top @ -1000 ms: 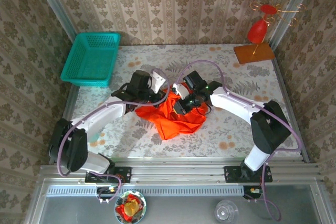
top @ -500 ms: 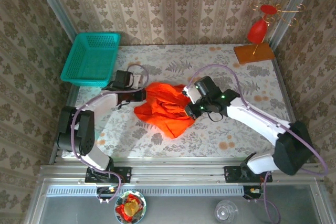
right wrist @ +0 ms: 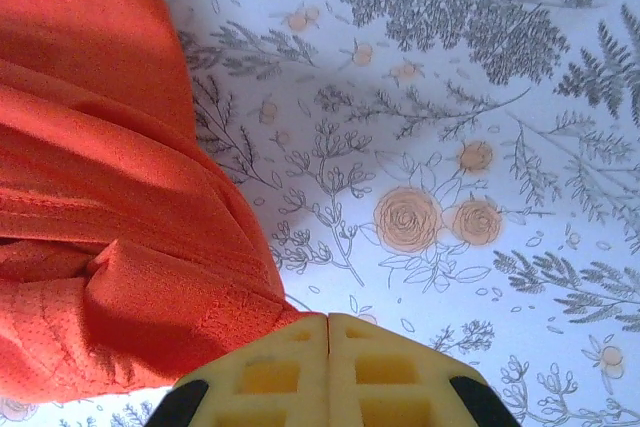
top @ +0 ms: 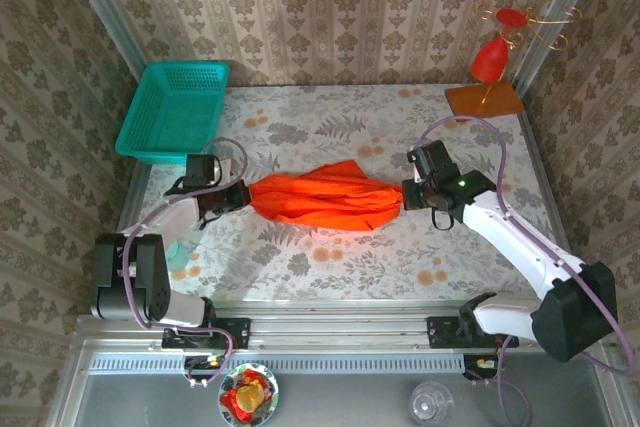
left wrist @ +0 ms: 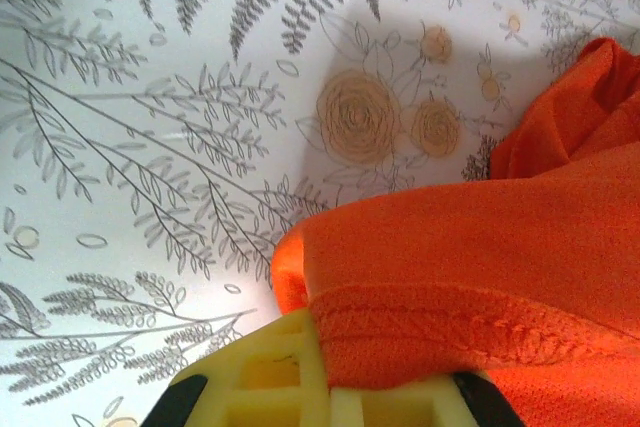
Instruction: Fold the inside-out t-shirt
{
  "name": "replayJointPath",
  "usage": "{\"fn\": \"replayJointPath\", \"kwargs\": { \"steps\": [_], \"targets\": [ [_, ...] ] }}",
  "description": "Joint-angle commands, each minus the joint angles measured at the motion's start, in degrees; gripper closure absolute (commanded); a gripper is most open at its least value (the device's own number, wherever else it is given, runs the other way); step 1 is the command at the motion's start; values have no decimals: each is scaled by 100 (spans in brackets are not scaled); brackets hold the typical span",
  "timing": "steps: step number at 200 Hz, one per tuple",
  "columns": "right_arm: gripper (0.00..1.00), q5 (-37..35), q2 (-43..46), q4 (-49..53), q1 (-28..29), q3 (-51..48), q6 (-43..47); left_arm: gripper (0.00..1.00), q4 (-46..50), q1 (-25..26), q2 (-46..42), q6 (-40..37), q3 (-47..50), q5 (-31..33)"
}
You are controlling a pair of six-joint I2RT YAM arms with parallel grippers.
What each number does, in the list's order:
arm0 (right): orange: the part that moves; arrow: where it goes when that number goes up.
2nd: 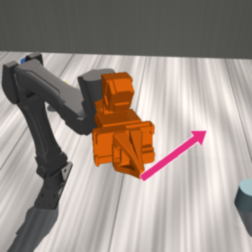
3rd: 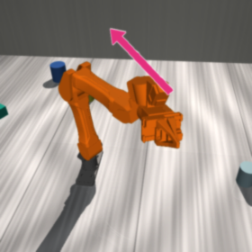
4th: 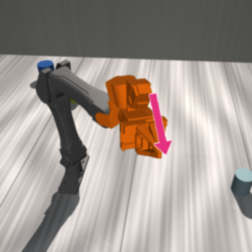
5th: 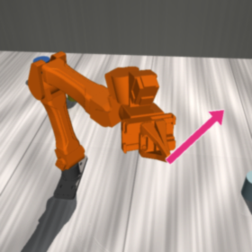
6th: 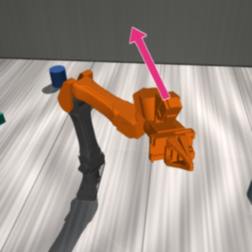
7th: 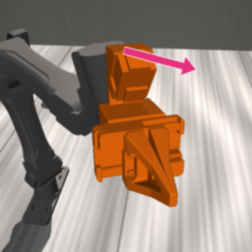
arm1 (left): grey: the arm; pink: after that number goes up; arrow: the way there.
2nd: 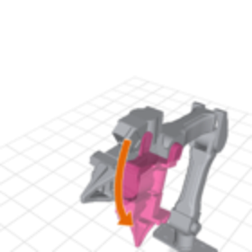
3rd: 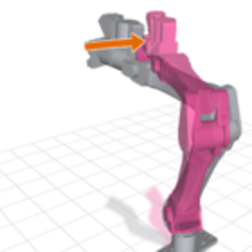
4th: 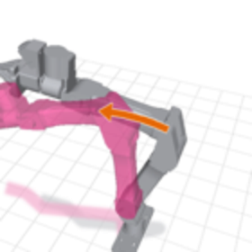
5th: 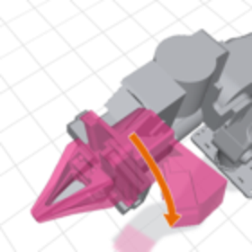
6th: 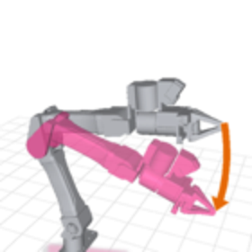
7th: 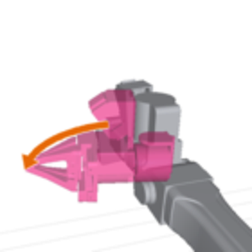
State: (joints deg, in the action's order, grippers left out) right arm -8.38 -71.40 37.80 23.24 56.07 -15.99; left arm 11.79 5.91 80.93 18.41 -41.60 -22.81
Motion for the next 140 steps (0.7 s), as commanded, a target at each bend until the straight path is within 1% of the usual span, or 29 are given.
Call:
{"fn": "replayJointPath", "kwargs": {
  "steps": [1, 6, 20, 28, 36, 45, 58, 62, 76, 99, 118, 140],
  "targets": [
    [86, 11, -214, 461, 74, 176, -394, 93, 316, 59, -150, -11, -99, -101],
    [83, -7, -245, 505, 135, 253, -414, 89, 395, 116, -190, -48, -169, -97],
    [73, -213, -336, 633, 405, 495, -451, 73, 598, 277, -356, -163, -363, -3],
    [68, -322, -404, 674, 580, 637, -443, 66, 708, 369, -461, -217, -471, 41],
    [62, -368, -493, 721, 741, 788, -409, 62, 802, 467, -558, -269, -588, 95],
    [59, -392, -617, 784, 897, 972, -367, 60, 882, 602, -648, -322, -714, 135],
    [55, -401, -795, 876, 1146, 1230, -270, 59, 955, 823, -724, -450, -903, 107],
    [55, -407, -1001, 898, 1234, 1322, -227, 59, 966, 906, -732, -492, -955, 79],
    [53, -429, -1393, 1005, 1571, 1625, -63, 60, 987, 1173, -697, -626, -1152, -73],
    [52, -403, -2080, 1203, 1946, 2084, 103, 60, 1022, 1559, -420, -791, -1457, -365],
    [49, -529, -2562, 1289, 2116, 2293, 176, 58, 1082, 1791, -112, -906, -1656, -383],
    [49, -578, -2937, 1236, 2155, 2355, 169, 56, 1045, 1986, 265, -1003, -1815, -381]
  ]
}}
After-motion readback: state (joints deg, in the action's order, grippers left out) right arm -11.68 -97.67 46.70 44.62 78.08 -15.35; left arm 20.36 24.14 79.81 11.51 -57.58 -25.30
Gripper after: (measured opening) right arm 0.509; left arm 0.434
